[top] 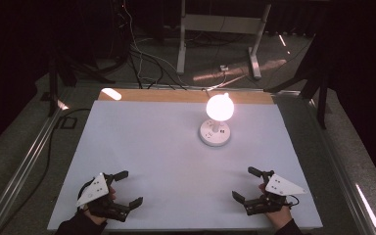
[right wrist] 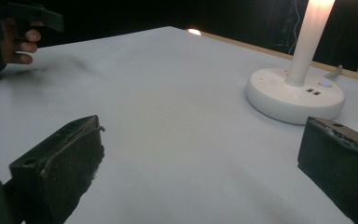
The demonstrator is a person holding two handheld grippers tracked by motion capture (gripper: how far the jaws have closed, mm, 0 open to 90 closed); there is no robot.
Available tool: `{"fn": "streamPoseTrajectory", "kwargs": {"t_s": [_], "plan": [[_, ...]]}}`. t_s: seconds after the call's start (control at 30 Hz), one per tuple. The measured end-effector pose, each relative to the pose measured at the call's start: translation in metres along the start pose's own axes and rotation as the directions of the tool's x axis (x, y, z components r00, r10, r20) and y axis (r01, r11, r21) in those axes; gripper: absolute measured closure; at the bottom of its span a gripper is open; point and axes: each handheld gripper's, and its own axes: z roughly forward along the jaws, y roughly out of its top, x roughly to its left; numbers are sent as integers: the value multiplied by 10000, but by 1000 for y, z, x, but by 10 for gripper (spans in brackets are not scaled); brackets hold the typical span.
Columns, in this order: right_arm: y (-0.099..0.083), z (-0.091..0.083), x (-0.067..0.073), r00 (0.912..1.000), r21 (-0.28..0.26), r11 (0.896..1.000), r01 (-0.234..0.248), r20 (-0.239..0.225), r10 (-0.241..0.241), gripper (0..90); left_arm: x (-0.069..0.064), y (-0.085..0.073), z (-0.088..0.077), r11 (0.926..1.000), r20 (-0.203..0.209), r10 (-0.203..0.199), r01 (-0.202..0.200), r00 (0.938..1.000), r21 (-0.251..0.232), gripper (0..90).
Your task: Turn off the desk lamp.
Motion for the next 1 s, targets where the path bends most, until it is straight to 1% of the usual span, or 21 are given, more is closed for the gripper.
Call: {"fn": "streamPoseTrajectory", "kwargs": {"t_s": [0.03,0.1,0.23,0.3,0.33,0.47,0.57,0.77,0.8,0.83,0.87,1.0], "plan": [[0,0,0,10000,-14,10000,13,-15,-13,0,-1,0,0,10000,84,41,-41,10000,16,4],[0,0,1,10000,-21,10000,24,-1,-24,0,-2,1,0,10000,102,50,-51,9999,41,4],[0,1,2,10000,141,9999,-21,-37,21,0,-2,1,-2,10000,28,55,-55,10000,-72,4],[0,2,2,9999,201,9997,-109,-60,110,0,-1,1,-1,10000,44,-27,27,10000,-70,4],[0,2,2,9999,236,9997,-117,-83,119,0,-1,1,-1,10000,48,-15,15,10000,5,4],[0,3,3,9996,314,9994,-171,-200,177,0,-1,1,-1,10000,41,-37,37,10000,7,4],[1,5,4,9988,489,9985,-235,-407,255,0,-1,1,-2,10000,8,-25,25,10000,-40,4],[5,7,10,9982,716,9974,-38,-595,81,0,-1,1,-4,9999,-18,-37,37,10000,-112,4],[6,7,11,9974,696,9975,-91,-707,140,0,-1,1,-4,9999,-18,-37,37,10000,-112,4],[6,7,11,9974,696,9975,-91,-707,140,0,-1,1,-4,9999,-16,-35,35,10000,-114,4],[8,6,15,9972,749,9972,62,-745,-6,0,-1,1,-4,9999,-13,-30,30,10000,-113,4],[15,6,18,9965,709,9974,118,-832,-58,0,0,1,-4,9999,-18,-66,66,10000,-133,4]]}}
